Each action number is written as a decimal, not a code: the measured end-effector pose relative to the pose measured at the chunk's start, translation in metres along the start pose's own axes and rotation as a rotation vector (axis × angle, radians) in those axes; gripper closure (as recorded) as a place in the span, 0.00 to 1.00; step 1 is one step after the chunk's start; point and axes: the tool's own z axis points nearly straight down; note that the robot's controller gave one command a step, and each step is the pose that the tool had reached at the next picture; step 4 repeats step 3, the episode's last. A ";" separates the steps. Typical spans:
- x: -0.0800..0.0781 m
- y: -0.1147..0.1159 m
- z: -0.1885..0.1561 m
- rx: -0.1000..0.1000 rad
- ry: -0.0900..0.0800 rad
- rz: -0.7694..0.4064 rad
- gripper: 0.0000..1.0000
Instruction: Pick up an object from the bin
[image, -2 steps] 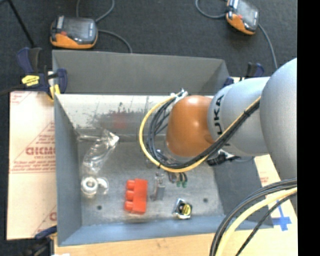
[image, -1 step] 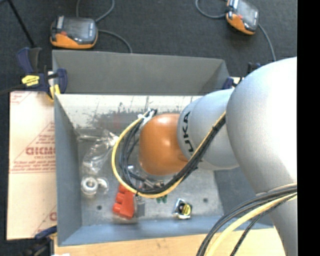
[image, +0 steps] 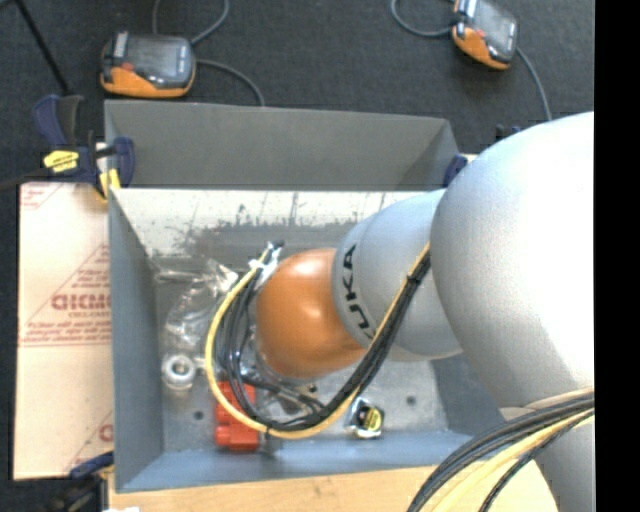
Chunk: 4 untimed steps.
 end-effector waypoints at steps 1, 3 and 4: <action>-0.005 0.004 0.000 0.012 0.009 -0.108 0.00; -0.051 0.032 -0.135 -0.009 0.012 -0.055 1.00; -0.051 0.032 -0.135 -0.009 0.012 -0.055 1.00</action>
Offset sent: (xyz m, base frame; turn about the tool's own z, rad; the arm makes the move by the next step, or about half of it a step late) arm -0.0102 0.0335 -0.0047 -0.1436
